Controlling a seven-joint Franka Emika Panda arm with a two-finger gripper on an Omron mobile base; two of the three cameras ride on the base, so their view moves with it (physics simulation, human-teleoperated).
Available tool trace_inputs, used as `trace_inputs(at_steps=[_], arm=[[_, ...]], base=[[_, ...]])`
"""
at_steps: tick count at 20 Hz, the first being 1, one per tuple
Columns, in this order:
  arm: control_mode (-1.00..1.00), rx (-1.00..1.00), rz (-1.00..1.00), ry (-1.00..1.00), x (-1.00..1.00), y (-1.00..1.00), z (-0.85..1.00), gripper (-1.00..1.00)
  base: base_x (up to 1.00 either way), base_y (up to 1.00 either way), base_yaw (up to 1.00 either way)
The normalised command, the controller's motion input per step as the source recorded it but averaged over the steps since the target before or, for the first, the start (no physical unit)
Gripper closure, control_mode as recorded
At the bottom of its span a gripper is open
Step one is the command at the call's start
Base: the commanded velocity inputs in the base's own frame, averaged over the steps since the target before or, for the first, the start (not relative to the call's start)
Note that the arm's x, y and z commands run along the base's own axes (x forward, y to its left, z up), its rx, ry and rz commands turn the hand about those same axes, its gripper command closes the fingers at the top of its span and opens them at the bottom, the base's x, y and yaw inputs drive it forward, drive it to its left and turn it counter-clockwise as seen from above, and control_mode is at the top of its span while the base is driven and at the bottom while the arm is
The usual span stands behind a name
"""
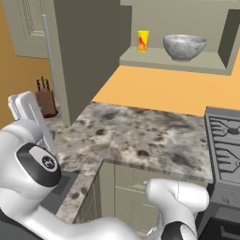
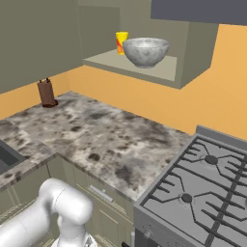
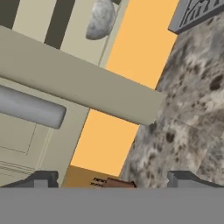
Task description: Pick the mug and place it in the sink. Pick the bowl and place it in the open cabinet and then close the cabinet.
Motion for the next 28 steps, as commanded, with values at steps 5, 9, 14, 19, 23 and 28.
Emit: trace_inputs(at_steps=[5, 9, 14, 19, 23, 28], arm=[[-1.0, 0.05, -0.18, -0.05, 0.21, 0.0, -0.18, -1.0], [-1.0, 0.0, -0.16, -0.02, 0.45, 0.12, -0.03, -1.0], [-1.0, 0.0, -0.12, 0.0, 0.59, 0.26, -0.04, -1.0], [-1.0, 0.0, -0.12, -0.01, 0.38, 0.06, -0.05, -1.0], [-1.0, 0.0, -0.17, -0.02, 0.18, 0.0, -0.04, -1.0], [-1.0, 0.0, -0.23, -0.1, 0.0, 0.0, -0.03, -1.0]], base=[[0.0, 0.0, 0.0], [0.0, 0.0, 0.0], [0.0, 0.0, 0.0], [0.0, 0.0, 0.0], [0.0, 0.0, 0.0], [0.0, 0.0, 0.0]])
